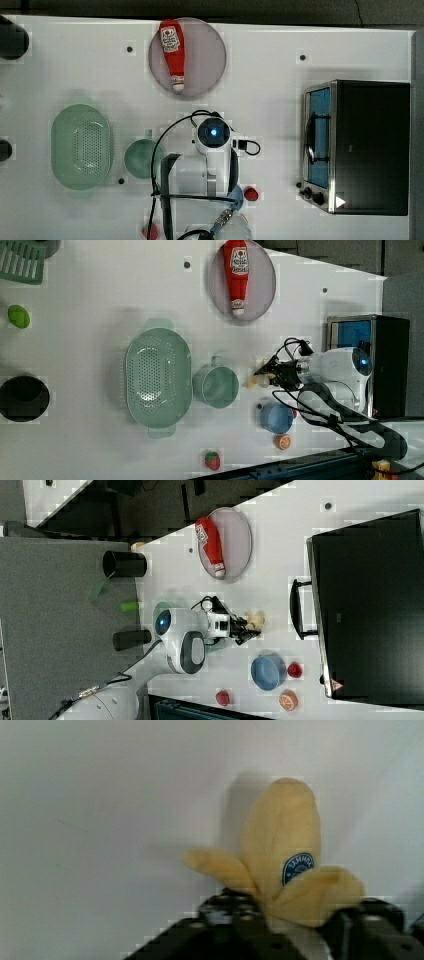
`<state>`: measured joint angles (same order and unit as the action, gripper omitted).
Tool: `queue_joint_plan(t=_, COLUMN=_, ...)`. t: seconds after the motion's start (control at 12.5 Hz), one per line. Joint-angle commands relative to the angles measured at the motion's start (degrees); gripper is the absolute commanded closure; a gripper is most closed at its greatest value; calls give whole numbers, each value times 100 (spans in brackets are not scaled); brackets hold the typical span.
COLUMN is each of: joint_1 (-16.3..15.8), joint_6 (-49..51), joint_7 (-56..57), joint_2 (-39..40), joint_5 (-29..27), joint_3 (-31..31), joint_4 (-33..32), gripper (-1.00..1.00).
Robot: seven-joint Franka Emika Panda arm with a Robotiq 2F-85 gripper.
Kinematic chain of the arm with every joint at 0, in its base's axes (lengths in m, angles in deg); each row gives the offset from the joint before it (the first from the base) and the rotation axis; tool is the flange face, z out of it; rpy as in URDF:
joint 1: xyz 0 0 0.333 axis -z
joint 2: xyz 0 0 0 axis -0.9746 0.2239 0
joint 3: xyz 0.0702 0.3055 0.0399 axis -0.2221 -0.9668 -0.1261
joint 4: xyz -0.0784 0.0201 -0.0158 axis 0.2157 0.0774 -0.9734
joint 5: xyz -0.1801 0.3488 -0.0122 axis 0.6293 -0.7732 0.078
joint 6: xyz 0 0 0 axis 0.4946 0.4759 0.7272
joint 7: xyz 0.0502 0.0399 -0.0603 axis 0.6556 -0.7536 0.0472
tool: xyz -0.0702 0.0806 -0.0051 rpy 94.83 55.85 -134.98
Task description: Pick banana from table and place on oven.
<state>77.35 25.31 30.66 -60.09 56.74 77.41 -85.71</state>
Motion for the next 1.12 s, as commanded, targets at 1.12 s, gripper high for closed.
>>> queue_joint_plan(t=1.12, joint_1=60, joint_6=4448, joint_7=-190, joint_2=-3243, joint_5=-73, joint_3=164, joint_4=1902, gripper=59)
